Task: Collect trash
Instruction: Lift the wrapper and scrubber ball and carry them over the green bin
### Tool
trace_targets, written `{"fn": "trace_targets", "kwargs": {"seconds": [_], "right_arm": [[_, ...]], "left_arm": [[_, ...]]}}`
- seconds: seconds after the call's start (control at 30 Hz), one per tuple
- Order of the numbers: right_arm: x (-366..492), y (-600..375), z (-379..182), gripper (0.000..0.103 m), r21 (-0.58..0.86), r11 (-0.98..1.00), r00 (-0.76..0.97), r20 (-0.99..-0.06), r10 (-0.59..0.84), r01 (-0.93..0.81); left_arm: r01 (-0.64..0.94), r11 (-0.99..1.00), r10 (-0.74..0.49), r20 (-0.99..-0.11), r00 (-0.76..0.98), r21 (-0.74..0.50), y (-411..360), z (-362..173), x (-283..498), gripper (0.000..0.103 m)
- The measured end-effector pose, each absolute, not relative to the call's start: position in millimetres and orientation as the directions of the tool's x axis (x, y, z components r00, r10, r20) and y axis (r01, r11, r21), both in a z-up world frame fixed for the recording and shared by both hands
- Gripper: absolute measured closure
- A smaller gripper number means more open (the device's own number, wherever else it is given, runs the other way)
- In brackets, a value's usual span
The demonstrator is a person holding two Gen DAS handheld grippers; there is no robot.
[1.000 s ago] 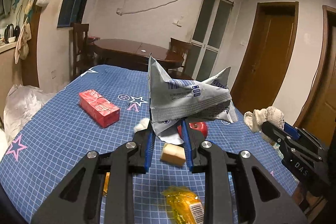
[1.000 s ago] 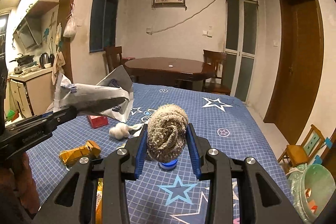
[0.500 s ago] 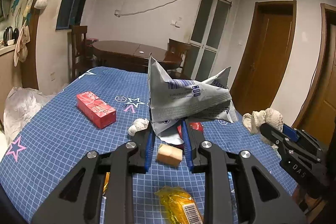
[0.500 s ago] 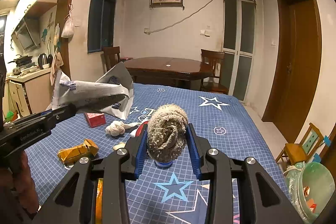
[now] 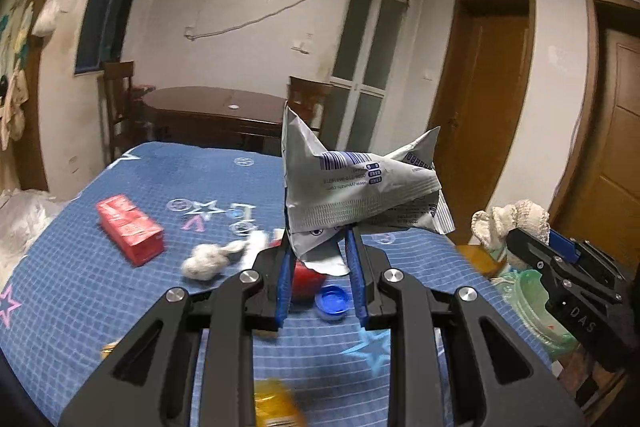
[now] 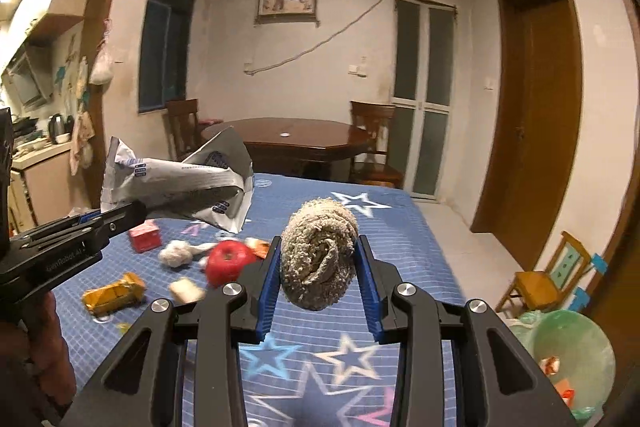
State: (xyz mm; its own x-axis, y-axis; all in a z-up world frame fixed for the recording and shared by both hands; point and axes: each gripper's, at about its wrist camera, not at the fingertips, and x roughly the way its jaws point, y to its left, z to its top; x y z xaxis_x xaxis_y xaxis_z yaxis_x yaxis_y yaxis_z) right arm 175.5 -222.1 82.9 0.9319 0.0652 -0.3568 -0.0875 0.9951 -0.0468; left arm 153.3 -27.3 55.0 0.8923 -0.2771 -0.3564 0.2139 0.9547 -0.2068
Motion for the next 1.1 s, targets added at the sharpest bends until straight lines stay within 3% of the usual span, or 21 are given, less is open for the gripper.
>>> {"fn": "trace_targets", "kwargs": {"seconds": [0.8, 1.1], "right_arm": [[126.3, -459.7, 107.7, 0.066, -0.1, 0.958, 0.88, -0.379, -0.288, 0.271], [113.1, -561.1, 90.4, 0.066, -0.081, 0.93, 0.802, -0.484, -0.35, 0.357]], "left_arm": [[0.5, 0.851, -0.522, -0.371, 0.768, -0.161, -235.2, 62.1, 176.4, 0.08], [0.596, 0.797, -0.572, -0.437, 0.694, -0.097, -319.3, 49.9, 186.3, 0.08]]}}
